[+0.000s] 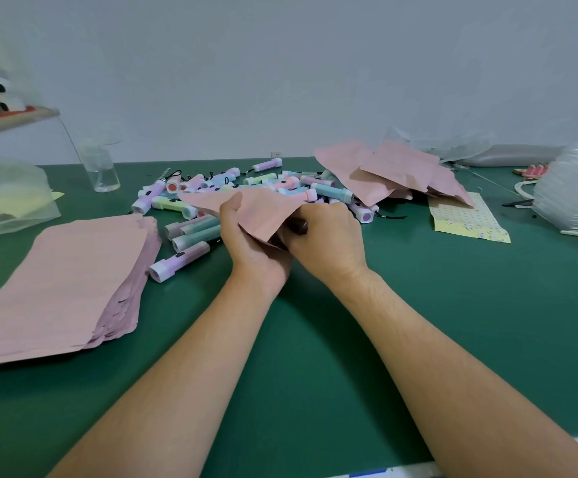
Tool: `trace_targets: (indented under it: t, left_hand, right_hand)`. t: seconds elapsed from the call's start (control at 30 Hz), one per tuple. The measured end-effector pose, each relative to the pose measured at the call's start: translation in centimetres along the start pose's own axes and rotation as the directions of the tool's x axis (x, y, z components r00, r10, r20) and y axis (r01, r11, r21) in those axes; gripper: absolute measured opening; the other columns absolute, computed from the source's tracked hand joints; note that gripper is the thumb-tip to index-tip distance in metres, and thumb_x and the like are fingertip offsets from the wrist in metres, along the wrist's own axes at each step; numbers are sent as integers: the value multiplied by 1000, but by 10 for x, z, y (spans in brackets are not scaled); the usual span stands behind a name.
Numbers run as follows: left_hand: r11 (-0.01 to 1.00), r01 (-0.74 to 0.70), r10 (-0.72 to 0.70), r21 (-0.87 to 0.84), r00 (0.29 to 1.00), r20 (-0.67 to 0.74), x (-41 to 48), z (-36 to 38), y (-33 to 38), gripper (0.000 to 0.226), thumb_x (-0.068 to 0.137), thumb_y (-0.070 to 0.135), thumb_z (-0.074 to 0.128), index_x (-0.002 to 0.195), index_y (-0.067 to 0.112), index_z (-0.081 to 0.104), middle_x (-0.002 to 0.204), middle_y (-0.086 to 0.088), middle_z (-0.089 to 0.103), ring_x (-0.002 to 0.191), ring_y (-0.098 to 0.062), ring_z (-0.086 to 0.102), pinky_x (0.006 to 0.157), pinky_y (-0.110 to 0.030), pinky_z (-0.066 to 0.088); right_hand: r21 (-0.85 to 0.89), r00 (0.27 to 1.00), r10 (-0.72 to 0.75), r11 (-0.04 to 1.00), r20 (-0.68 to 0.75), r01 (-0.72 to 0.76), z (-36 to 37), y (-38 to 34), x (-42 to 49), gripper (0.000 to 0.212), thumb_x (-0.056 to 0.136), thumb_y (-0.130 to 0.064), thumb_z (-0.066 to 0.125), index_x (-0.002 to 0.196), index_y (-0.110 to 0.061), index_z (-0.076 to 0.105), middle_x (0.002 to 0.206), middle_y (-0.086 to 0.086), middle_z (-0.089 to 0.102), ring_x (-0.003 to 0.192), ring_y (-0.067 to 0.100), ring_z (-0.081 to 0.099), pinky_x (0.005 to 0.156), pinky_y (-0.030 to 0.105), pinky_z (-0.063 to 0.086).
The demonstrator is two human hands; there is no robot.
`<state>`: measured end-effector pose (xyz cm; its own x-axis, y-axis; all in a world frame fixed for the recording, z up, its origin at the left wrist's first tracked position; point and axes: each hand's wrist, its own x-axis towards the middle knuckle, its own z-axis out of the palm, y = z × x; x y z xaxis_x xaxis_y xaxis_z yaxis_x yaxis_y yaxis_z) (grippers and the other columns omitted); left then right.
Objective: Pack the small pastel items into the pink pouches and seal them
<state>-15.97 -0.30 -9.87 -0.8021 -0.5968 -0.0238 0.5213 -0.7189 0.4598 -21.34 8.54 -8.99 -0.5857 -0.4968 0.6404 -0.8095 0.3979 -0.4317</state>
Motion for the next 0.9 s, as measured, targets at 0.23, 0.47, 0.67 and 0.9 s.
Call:
trace_targets:
  t: [0.23, 0.47, 0.67, 0.9]
  left_hand:
    - [999, -3, 5, -53, 999, 36, 5, -6, 14, 53, 91, 50, 56, 119, 5, 63, 107, -21, 68, 90, -39, 70, 82, -48, 62]
    - [999, 1, 1, -50, 999, 32, 7, -9, 14, 55, 92, 50, 56, 121, 4, 62, 109, -21, 66, 96, -41, 68, 83, -50, 60]
    - [999, -19, 20, -32, 1000, 21, 5, -6, 12, 41, 94, 45, 55, 104, 7, 66, 86, -15, 71, 72, -34, 70, 66, -41, 62]
    - [997, 5, -2, 83, 1000, -29, 2, -5, 4, 39, 91, 51, 58, 92, 13, 67, 72, -5, 65, 59, -23, 64, 61, -28, 55]
  right_hand:
    - [61, 995, -97, 993, -34, 99, -12, 1, 0, 13, 87, -33, 67, 92, -27, 78, 81, -12, 73, 61, 7, 50, 62, 36, 54]
    - [-6, 994, -100, 995, 38, 100, -13, 3, 0, 31, 88, -50, 61, 88, -23, 75, 80, -9, 73, 71, 13, 63, 65, 36, 54]
    - [-27, 990, -98, 994, 99, 101, -13, 4, 2, 34, 85, -61, 72, 90, -28, 76, 81, -12, 73, 80, 14, 63, 67, 34, 54]
    - [-32, 980, 44, 999, 196, -39, 0, -8, 0, 44, 87, -50, 66, 59, -31, 38, 62, -11, 46, 72, 24, 47, 58, 32, 33]
